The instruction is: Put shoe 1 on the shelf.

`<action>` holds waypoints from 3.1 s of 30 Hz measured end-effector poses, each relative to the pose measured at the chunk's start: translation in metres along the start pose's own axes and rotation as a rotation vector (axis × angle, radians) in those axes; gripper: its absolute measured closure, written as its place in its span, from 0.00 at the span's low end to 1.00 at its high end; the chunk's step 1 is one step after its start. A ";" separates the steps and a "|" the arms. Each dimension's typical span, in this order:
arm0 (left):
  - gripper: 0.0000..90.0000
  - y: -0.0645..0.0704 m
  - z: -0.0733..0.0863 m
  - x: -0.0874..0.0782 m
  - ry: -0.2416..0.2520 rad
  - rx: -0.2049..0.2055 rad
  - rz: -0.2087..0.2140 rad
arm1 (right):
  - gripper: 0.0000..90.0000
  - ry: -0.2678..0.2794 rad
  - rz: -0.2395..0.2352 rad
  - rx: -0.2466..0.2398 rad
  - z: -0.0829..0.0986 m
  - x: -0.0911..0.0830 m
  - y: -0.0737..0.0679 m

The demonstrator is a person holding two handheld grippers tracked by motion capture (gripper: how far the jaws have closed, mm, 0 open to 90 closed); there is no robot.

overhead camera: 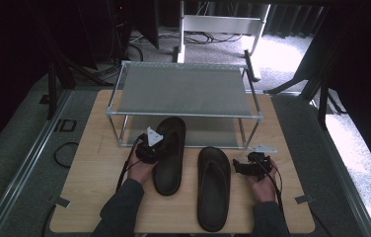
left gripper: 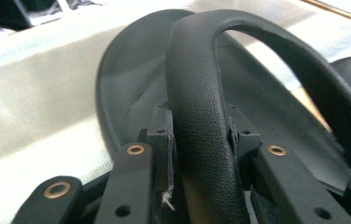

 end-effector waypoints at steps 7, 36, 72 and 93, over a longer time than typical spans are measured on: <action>0.79 -0.003 -0.005 0.013 -0.007 0.019 -0.057 | 0.15 0.000 0.000 0.000 0.000 0.000 0.000; 0.44 -0.001 0.006 -0.008 -0.014 -0.033 -0.053 | 0.15 0.000 0.000 -0.002 0.000 0.000 0.000; 0.22 0.044 0.068 -0.075 -0.105 -0.095 0.123 | 0.51 0.019 0.036 0.016 -0.007 -0.003 0.009; 0.10 0.072 0.077 -0.059 -0.179 0.028 0.115 | 0.82 0.078 0.087 0.034 -0.042 0.002 0.027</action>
Point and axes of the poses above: each handheld gripper's, and its own axes: x roughly forward along the jaws, z roughly out of its underside, y roughly to its right, the point moved 6 cm from there along x, roughly forward along the jaws, and after that the axes turned 1 degree about -z, right-handed, at the moved point
